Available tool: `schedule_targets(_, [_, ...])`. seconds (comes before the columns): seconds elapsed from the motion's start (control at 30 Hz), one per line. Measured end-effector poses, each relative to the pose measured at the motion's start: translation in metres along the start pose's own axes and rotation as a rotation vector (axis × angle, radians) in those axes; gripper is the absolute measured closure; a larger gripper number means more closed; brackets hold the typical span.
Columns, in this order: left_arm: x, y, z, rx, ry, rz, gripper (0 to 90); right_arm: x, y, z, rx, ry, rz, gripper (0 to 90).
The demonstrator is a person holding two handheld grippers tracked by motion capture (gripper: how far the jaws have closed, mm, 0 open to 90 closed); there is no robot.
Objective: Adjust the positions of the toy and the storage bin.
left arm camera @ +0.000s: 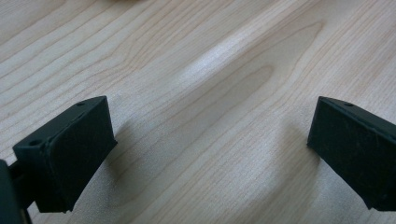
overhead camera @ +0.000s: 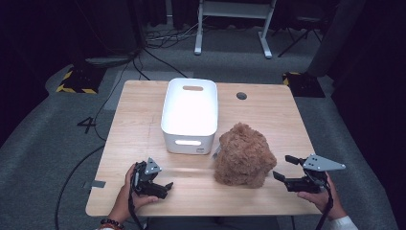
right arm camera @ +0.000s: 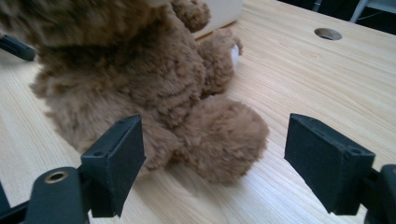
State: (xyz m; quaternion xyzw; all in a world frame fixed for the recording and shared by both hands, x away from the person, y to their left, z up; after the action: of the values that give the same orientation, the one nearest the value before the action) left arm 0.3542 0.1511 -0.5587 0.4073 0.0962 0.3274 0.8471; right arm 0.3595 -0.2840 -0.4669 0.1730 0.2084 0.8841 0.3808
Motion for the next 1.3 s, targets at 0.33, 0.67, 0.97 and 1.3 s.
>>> schedule_targets(0.33, [0.000, 0.000, 0.000, -0.001, 0.000, 0.000, 0.6, 0.015, -0.007, 0.006, -0.001, 0.014, 0.028, 20.4])
schedule_targets(0.67, [0.000, 0.000, 0.000, 0.000, 0.000, 0.001, 0.6, 0.032, -0.019, 0.010, 0.017, 0.024, 0.075, 20.9])
schedule_targets(0.97, [0.000, 0.000, 0.000, -0.001, 0.001, 0.000, 0.6, 0.045, -0.028, 0.013, 0.019, 0.028, 0.082, 19.6])
schedule_targets(1.3, [0.000, 0.000, 0.000, -0.001, 0.001, 0.000, 0.6, 0.063, -0.047, 0.015, 0.029, 0.015, 0.120, 17.3])
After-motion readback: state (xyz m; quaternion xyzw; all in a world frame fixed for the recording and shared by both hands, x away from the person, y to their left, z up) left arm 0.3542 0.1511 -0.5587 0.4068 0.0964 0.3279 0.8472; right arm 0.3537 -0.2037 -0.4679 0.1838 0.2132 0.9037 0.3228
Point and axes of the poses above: each handheld gripper's, and its own axes: y roughly backward along the jaws, z roughly out of its top, x roughly to its left, the point moved 7 cm from there along -y, roughly forward along the jaws, and after that the axes turned 11 degrees about -y, right-handed, at the moved point
